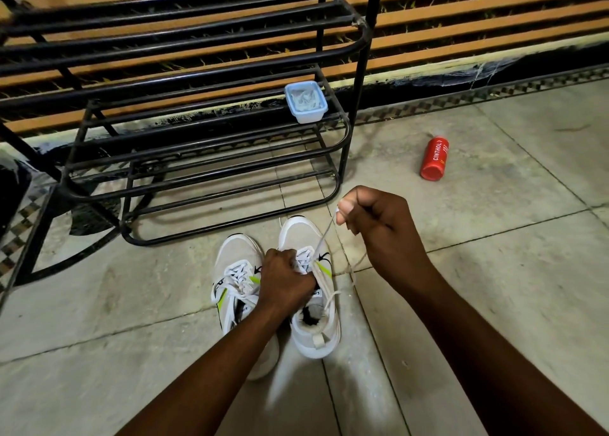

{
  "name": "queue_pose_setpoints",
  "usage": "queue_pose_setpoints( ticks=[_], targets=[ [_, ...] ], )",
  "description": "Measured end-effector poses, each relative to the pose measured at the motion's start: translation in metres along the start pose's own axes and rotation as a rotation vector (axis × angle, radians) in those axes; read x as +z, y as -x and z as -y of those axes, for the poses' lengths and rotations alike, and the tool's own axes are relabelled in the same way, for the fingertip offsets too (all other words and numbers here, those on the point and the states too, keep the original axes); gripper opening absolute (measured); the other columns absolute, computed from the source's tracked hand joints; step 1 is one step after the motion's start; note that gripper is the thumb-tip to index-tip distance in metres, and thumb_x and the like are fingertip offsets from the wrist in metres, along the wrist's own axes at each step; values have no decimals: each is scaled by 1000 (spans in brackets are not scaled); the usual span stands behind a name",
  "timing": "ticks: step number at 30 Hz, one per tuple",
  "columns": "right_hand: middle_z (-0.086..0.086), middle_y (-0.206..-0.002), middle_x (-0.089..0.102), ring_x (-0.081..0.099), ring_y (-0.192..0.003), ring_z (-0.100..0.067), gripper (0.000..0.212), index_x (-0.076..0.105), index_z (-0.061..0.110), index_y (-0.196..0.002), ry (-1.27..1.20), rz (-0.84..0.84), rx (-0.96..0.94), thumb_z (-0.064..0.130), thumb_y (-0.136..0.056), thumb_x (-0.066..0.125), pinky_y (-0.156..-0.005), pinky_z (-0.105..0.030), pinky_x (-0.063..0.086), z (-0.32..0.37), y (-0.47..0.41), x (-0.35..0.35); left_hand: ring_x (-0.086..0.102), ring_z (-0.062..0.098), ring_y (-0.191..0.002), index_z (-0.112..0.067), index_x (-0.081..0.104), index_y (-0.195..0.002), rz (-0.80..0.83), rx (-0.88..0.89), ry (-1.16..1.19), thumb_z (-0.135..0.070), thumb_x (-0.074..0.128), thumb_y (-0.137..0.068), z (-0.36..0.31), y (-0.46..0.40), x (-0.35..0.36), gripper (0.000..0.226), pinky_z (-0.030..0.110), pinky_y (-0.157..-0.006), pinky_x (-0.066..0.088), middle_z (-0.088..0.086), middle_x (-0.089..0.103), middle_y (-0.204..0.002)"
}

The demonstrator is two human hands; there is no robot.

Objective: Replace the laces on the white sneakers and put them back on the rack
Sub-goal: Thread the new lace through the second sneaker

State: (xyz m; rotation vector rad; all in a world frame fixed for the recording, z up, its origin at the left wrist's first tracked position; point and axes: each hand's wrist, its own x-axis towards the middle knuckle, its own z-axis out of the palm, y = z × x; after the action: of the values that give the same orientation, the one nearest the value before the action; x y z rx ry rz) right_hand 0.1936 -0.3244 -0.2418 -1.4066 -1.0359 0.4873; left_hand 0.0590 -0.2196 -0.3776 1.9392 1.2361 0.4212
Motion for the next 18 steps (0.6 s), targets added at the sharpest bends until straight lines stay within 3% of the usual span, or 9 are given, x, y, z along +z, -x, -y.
queue_pose_setpoints(
  ticks=[4,6,8,11,12,14,16,18],
  targets=[
    [9,-69,61,54,-65,-2,30,63,7,-75,-5,20,22,2,-102,53,-69,-17,42,4,1,2,54,14,-79,-20,56,-66,24,-24,-18,-46,81,-67,0,-1,-2,36,25,-66,40,0,51,-83],
    [5,-68,62,55,-62,-7,29,62,6,-76,-3,72,43,5,-103,52,-68,-18,44,5,1,1,59,17,-85,-16,69,-87,51,-66,-17,-43,84,-66,-4,-2,-6,37,30,-77,49,1,56,-94],
    [0,-65,63,58,-57,-13,27,64,5,-79,27,127,51,10,-104,54,-65,-23,45,7,0,0,65,20,-87,-17,70,-101,139,-177,41,-40,81,-60,-9,-6,-13,48,31,-78,54,4,65,-99],
    [-4,-57,56,53,-47,-16,26,66,5,-80,7,113,57,13,-103,56,-55,-26,43,8,-2,-2,67,23,-70,-21,70,-84,226,-341,273,-26,77,-57,-18,-13,-32,29,36,-66,54,9,73,-80],
    [-4,-55,53,50,-47,-15,25,66,4,-81,-19,94,60,12,-103,57,-52,-25,41,8,-3,-3,67,24,-69,-19,71,-81,201,-335,317,-19,79,-60,-23,-14,-40,23,38,-64,55,9,74,-78],
    [1,-54,50,44,-48,-11,22,67,2,-82,-24,74,54,10,-101,59,-50,-23,37,8,-5,-4,70,20,-75,-17,75,-99,217,-213,408,1,82,-71,-38,-12,-52,34,31,-61,57,7,77,-94],
    [12,-54,52,44,-50,-3,21,68,1,-82,19,67,28,11,-100,62,-54,-20,36,7,-8,-5,66,11,-70,-8,70,-122,393,-33,558,17,77,-76,-60,-3,-64,52,20,-58,52,10,76,-108],
    [17,-53,54,47,-51,-3,20,70,1,-83,42,52,18,11,-99,63,-57,-18,36,6,-10,-7,60,9,-65,-8,69,-124,504,44,681,14,76,-79,-76,1,-69,51,17,-56,48,9,74,-97]
  ],
)
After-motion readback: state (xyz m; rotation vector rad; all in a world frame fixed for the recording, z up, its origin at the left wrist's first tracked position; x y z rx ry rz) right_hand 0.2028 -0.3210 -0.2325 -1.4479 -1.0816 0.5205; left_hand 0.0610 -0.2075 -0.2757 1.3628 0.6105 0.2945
